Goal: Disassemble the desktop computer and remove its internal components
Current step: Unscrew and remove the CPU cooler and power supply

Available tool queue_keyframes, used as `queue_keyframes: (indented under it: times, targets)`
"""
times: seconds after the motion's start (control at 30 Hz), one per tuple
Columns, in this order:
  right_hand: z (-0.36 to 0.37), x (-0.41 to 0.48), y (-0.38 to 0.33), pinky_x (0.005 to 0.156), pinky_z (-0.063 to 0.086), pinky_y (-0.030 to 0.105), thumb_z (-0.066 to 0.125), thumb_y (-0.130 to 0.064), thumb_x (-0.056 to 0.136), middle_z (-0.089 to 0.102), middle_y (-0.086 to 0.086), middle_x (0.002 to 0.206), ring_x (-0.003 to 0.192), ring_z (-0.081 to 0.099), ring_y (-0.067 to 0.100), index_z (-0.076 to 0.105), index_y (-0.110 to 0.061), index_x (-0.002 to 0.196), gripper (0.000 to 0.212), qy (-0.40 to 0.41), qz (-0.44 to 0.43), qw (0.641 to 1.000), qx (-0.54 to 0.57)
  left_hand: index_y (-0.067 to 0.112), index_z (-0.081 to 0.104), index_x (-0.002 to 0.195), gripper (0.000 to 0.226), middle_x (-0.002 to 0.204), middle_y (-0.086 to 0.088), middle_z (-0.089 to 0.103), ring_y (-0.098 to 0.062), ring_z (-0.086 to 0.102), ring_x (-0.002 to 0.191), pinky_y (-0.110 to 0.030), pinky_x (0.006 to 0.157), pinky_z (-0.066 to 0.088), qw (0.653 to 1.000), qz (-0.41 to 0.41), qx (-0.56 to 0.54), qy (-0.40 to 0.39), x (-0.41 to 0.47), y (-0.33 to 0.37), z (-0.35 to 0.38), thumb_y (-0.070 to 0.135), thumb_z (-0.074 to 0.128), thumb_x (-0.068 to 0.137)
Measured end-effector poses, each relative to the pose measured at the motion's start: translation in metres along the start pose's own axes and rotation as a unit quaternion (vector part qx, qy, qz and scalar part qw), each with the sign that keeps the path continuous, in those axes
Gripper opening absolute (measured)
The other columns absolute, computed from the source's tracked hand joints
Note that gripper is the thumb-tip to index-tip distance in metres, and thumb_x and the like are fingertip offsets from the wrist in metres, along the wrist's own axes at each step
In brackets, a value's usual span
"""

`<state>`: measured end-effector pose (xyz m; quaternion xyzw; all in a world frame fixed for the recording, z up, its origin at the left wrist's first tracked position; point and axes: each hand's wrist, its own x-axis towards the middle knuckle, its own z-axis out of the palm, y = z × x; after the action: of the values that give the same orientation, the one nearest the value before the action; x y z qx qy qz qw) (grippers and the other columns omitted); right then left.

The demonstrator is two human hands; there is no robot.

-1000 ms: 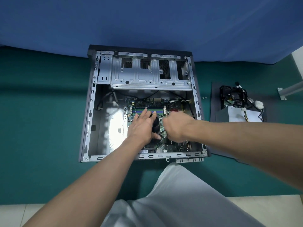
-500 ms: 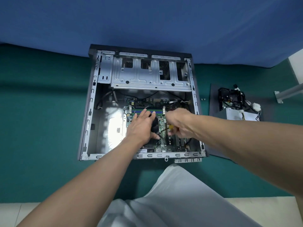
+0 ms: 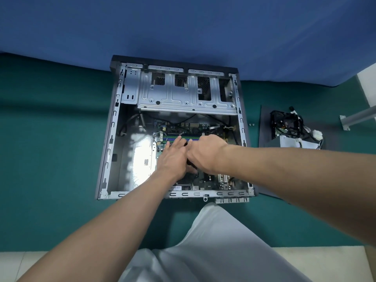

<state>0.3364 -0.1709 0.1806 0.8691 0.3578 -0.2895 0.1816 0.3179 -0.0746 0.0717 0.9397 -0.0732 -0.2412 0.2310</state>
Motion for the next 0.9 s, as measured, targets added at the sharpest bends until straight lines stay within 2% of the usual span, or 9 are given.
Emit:
queue_keyframes:
  times: [0.13, 0.23, 0.3, 0.43, 0.5, 0.57, 0.7, 0.8, 0.9]
  targets:
    - [0.0, 0.003, 0.004, 0.061, 0.043, 0.028, 0.06, -0.024, 0.085, 0.055, 0.011, 0.091, 0.076, 0.055, 0.028, 0.054, -0.01, 0.088, 0.015, 0.01, 0.218, 0.925, 0.311, 0.02, 0.027, 0.152, 0.099, 0.16, -0.002, 0.019, -0.016, 0.002, 0.149, -0.038, 0.121, 0.0, 1.0, 0.001, 0.002, -0.007, 0.003, -0.001, 0.002, 0.047, 0.079, 0.072]
    - [0.005, 0.005, 0.013, 0.033, 0.035, 0.015, 0.045, -0.02, 0.097, 0.055, 0.007, 0.068, 0.043, 0.052, 0.016, 0.048, -0.005, 0.088, 0.018, -0.065, 0.417, 0.641, 0.641, 0.021, 0.019, 0.154, 0.105, 0.161, -0.004, 0.015, -0.016, 0.0, 0.149, -0.038, 0.12, 0.0, 1.0, -0.002, 0.013, -0.006, 0.006, -0.003, 0.005, 0.049, 0.078, 0.071]
    - [0.009, 0.002, 0.015, 0.027, 0.025, 0.012, 0.038, -0.019, 0.102, 0.049, 0.005, 0.06, 0.029, 0.034, 0.007, 0.045, -0.004, 0.088, 0.021, -0.152, 0.442, 0.549, 0.693, 0.02, 0.016, 0.154, 0.106, 0.161, -0.004, 0.014, -0.016, 0.0, 0.149, -0.038, 0.12, 0.0, 1.0, -0.002, 0.018, -0.005, 0.005, -0.003, 0.006, 0.05, 0.077, 0.071]
    - [0.011, 0.003, 0.011, 0.04, 0.04, 0.019, 0.042, -0.011, 0.097, 0.054, 0.006, 0.073, 0.053, 0.05, 0.013, 0.048, -0.002, 0.081, 0.019, -0.105, 0.377, 0.751, 0.532, 0.02, 0.015, 0.154, 0.106, 0.162, -0.004, 0.013, -0.017, 0.0, 0.149, -0.037, 0.119, -0.001, 1.0, -0.005, 0.021, -0.007, 0.006, -0.002, 0.006, 0.05, 0.076, 0.072]
    - [0.009, 0.0, 0.008, 0.06, 0.047, 0.028, 0.048, -0.012, 0.092, 0.06, 0.007, 0.09, 0.076, 0.059, 0.022, 0.056, -0.003, 0.095, 0.012, -0.076, 0.257, 0.91, 0.317, 0.02, 0.016, 0.154, 0.105, 0.161, -0.004, 0.014, -0.017, 0.0, 0.149, -0.038, 0.119, -0.001, 1.0, -0.004, 0.023, -0.009, 0.005, -0.002, 0.006, 0.05, 0.076, 0.073]
    - [0.007, -0.005, 0.005, 0.064, 0.042, 0.033, 0.046, -0.018, 0.095, 0.061, 0.01, 0.106, 0.086, 0.057, 0.029, 0.058, -0.01, 0.11, 0.021, -0.047, 0.084, 0.993, 0.069, 0.019, 0.017, 0.154, 0.101, 0.161, -0.005, 0.015, -0.017, 0.001, 0.149, -0.039, 0.119, -0.001, 1.0, -0.001, 0.023, -0.008, 0.005, -0.002, 0.005, 0.046, 0.076, 0.075]
    - [0.003, -0.009, 0.004, 0.062, 0.035, 0.033, 0.035, -0.022, 0.102, 0.063, 0.006, 0.113, 0.08, 0.052, 0.026, 0.058, -0.015, 0.114, 0.026, 0.004, -0.115, 0.985, -0.129, 0.018, 0.022, 0.153, 0.09, 0.161, -0.005, 0.015, -0.017, 0.001, 0.149, -0.038, 0.119, -0.001, 1.0, 0.001, 0.021, 0.002, 0.005, -0.001, 0.004, 0.039, 0.073, 0.081]
    - [0.001, -0.004, 0.003, 0.066, 0.038, 0.033, 0.049, -0.031, 0.095, 0.062, 0.009, 0.107, 0.094, 0.06, 0.031, 0.059, -0.01, 0.114, 0.03, -0.003, -0.006, 1.0, 0.015, 0.017, 0.025, 0.152, 0.096, 0.161, -0.003, 0.017, -0.016, 0.001, 0.149, -0.038, 0.12, -0.001, 1.0, 0.002, 0.005, 0.002, 0.003, -0.002, 0.004, 0.044, 0.077, 0.076]
    - [0.002, 0.0, 0.0, 0.052, 0.038, 0.023, 0.057, -0.032, 0.086, 0.057, 0.006, 0.077, 0.062, 0.055, 0.02, 0.057, -0.007, 0.079, 0.026, 0.005, 0.185, 0.941, 0.284, 0.016, 0.025, 0.152, 0.098, 0.161, -0.004, 0.017, -0.017, 0.002, 0.149, -0.038, 0.119, -0.001, 1.0, 0.001, 0.002, 0.007, 0.004, -0.002, 0.004, 0.043, 0.078, 0.074]
